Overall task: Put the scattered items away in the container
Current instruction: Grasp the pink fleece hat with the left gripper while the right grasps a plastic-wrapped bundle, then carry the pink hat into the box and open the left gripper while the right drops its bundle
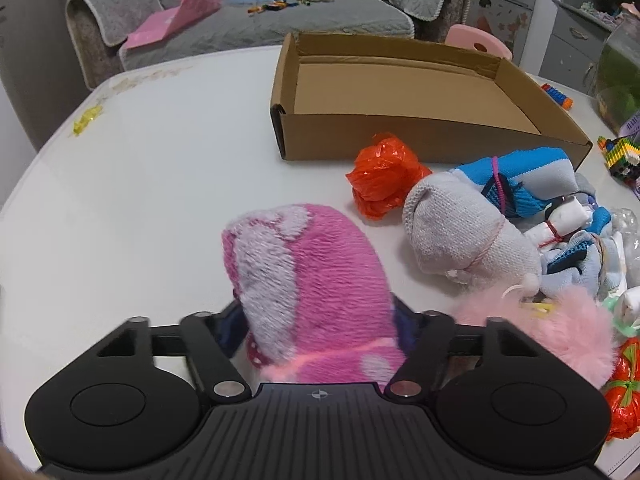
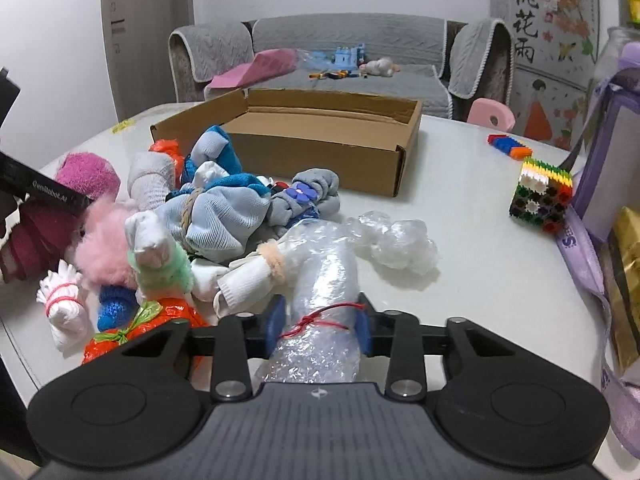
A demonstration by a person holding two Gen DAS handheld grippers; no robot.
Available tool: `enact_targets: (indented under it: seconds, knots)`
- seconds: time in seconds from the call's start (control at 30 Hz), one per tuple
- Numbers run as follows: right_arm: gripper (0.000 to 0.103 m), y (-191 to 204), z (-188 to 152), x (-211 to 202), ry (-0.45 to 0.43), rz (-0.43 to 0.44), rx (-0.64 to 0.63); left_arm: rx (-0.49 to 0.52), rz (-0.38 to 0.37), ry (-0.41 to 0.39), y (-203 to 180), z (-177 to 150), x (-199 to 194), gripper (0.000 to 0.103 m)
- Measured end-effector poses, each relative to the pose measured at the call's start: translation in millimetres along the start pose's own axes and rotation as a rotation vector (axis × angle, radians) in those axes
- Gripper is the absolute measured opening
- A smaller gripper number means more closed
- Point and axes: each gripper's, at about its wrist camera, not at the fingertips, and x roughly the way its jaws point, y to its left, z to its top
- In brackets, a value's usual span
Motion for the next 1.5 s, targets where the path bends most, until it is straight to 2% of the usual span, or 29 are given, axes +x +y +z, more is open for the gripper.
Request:
enact_targets:
  seconds: [0.2,0.33,0.43,0.6,0.73,0.9,1.03,1.27,1.5]
  knots:
    - [0.030,-6.6,6.6,-18.4,-0.087,0.010,0.022,0.014,0.036,-0.054,0.3,0.0,-11.6,0.065]
    - [0.030,-14.5,14.5,-30.0,-0.156,0.014,0.034,-0.016,0.043,-0.130,8.5,9.1,-38.8,0.065]
    - [0.030,-24.2,32.8,-36.7,-0.209,0.014,0.052,-0.027,0.058,-0.189,14.6,25.4,-63.9,0.065]
    - [0.030,-34.2,83.6,-34.4,-0.295,0.028,0.038,-0.009,0.114,-0.277,14.6,79.6,-93.4,0.065]
    - [0.030,-36.5,126.3,-10.3,-0.313,0.034,0.032,-0.004,0.064,-0.302,5.8,138.0,-73.4,0.065]
    - [0.030,-41.0,151.6,34.4,-0.297,0.034,0.052,0.063,0.031,-0.289,-20.0,189.4,-9.2,0.065]
    - [0.030,-45.7,147.3,66.0,-0.262,0.021,0.042,0.075,0.018,-0.243,-26.9,202.3,38.6,0.065]
    - [0.030,-32.1,128.2,94.9,-0.134,0.014,-0.028,0.082,-0.040,-0.122,-32.7,182.2,92.5,0.065]
    - [0.030,-18.9,119.9,102.9,-0.034,-0.026,-0.071,0.095,-0.058,-0.044,-30.4,158.8,108.2,0.065]
